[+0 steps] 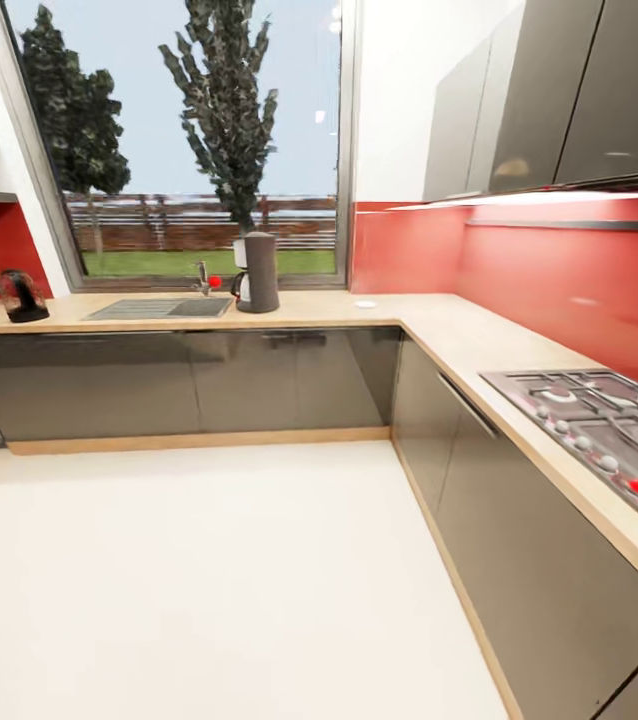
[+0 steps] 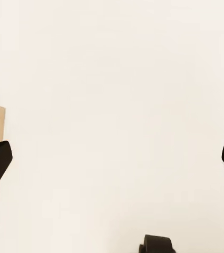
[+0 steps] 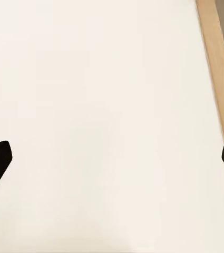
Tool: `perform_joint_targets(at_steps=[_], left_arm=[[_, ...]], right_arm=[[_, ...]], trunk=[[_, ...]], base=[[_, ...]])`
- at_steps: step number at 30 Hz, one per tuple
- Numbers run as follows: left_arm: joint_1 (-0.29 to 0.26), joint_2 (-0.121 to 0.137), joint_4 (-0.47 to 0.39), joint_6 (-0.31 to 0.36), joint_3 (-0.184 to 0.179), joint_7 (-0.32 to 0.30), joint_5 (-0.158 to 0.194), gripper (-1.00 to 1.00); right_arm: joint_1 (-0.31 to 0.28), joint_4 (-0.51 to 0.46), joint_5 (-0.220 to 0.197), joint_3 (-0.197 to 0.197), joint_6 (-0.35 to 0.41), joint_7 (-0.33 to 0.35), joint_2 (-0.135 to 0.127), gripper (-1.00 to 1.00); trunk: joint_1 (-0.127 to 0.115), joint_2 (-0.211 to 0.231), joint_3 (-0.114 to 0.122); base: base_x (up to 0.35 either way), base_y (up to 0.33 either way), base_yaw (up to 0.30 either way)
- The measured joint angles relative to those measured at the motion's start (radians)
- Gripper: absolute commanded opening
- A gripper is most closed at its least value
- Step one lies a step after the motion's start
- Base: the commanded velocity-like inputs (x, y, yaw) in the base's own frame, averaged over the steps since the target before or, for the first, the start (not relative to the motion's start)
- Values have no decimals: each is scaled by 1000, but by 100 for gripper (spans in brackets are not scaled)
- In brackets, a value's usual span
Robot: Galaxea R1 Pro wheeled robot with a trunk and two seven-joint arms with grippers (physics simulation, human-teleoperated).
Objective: Set up a coffee station on the kitchen countertop: keep the coffee maker on the countertop, move the bottle of coffee from the kitchen shelf to the counter next to the coffee maker, place a paper coffee filter on top of the coffee maker, put the saucer next to the coffee maker with the coffee cup on the saucer, and place the electric kettle next to the coffee maker.
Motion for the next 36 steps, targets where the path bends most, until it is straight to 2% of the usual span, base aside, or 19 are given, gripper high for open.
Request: perform_joint_targets(at_steps=[36], left_arm=[[0,0,0,0,0,0,1,100]], right_arm=[[0,0,0,0,0,0,0,100]], trunk=[[0,0,0]], base=[[337,-100,258]])
